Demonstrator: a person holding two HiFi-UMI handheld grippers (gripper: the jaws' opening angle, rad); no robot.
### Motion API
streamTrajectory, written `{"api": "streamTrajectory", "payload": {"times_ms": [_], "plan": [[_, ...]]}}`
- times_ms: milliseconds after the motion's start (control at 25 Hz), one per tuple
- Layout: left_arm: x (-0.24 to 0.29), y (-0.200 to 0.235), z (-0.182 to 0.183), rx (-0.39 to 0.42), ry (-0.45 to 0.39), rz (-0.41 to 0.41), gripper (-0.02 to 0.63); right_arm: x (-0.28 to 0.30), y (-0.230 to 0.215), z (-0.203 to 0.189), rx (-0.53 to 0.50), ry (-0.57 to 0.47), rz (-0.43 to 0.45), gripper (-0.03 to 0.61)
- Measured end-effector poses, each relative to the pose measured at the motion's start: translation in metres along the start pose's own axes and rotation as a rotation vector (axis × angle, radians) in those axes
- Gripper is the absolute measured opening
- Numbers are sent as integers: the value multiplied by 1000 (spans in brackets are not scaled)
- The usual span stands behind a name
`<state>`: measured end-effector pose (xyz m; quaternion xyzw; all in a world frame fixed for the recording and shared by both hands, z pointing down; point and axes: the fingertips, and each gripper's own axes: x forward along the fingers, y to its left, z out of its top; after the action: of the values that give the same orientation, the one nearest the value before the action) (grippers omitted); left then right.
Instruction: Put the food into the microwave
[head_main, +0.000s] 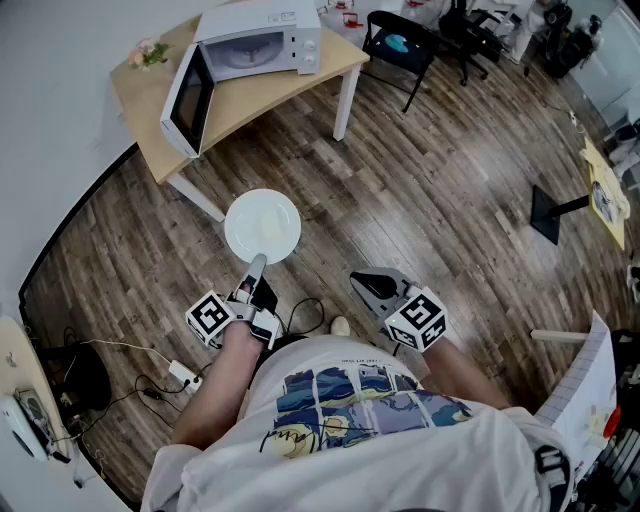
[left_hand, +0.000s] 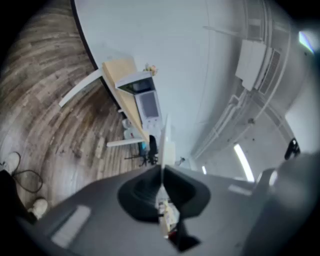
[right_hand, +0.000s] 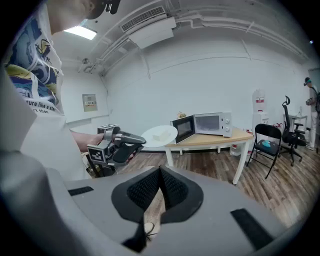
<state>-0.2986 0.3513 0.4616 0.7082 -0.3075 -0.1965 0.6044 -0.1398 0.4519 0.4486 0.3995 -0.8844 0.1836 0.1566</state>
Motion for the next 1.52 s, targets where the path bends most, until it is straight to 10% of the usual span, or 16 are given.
{"api": "streamTrajectory", "payload": {"times_ms": [800,1520], "plan": [[80,-1,-6,-5,-58,12,18,-17,-102,-4,5,-9,-26,9],[255,33,132,-10,29,-4,18,104,-227,104,23,-4,-135,44]]}}
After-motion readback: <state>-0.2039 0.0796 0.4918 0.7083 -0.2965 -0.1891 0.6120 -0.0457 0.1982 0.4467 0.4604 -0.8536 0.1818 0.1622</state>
